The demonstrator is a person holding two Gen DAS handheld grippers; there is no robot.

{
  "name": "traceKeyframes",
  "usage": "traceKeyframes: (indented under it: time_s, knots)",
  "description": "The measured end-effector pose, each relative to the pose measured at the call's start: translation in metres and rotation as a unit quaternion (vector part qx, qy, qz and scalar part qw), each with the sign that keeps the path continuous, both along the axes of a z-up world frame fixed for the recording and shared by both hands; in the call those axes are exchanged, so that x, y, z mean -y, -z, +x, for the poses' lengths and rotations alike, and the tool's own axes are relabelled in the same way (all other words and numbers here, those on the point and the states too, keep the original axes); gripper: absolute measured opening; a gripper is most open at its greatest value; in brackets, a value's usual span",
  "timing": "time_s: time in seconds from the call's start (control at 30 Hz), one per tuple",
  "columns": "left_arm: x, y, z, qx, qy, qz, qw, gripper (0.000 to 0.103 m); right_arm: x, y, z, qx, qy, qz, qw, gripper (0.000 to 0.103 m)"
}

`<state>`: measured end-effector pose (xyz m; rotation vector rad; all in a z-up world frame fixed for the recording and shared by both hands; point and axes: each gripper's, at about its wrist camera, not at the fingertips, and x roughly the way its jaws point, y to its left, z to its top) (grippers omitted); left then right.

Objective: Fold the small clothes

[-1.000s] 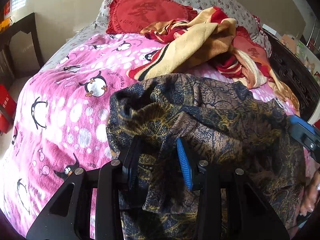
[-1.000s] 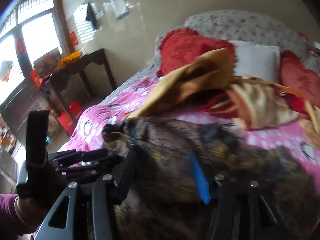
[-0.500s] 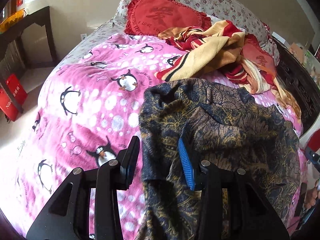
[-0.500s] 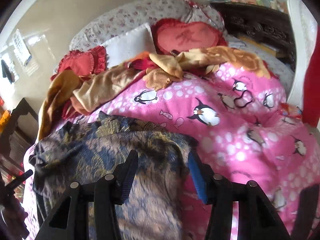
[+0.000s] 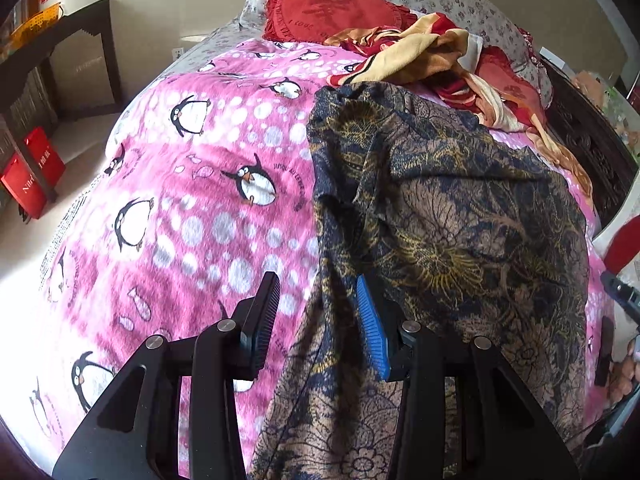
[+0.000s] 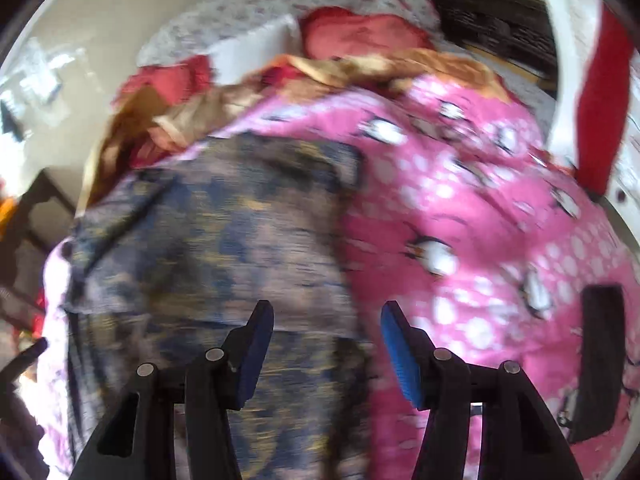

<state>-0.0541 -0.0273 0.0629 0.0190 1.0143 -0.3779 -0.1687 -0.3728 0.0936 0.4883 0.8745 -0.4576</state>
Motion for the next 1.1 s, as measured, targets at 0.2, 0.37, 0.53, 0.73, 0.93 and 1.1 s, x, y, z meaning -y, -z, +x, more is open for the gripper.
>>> traceKeyframes:
  time_s: [0.2, 0.37, 0.53, 0.73, 0.93, 1.1]
  knots:
    - [-0.004, 0.005, -0.023, -0.010, 0.015, -0.003, 0.9998, 0.040, -0.071, -0.025, 0.019, 0.044, -0.099, -0.004, 0.994, 0.055]
    - [-0.005, 0.011, -0.032, -0.017, 0.021, -0.002, 0.9996, 0.040, -0.109, -0.022, 0.025, 0.051, -0.139, 0.022, 0.989, 0.056]
    - [-0.010, 0.014, -0.037, -0.020, 0.015, -0.016, 0.9996, 0.040, -0.152, -0.026, 0.069, 0.072, -0.194, 0.045, 0.977, 0.056]
    - [-0.030, 0.015, -0.032, -0.009, -0.002, -0.017, 0.9998, 0.040, -0.199, -0.031, 0.175, 0.078, -0.232, 0.077, 0.967, 0.053]
    - [-0.058, 0.022, -0.020, -0.024, -0.025, -0.031, 0.9989, 0.040, -0.241, -0.002, 0.268, 0.019, -0.252, 0.038, 0.967, 0.053]
    - [-0.080, 0.025, -0.012, -0.029, -0.045, -0.049, 0.9974, 0.040, -0.245, 0.033, 0.302, -0.053, -0.222, 0.002, 0.974, 0.047]
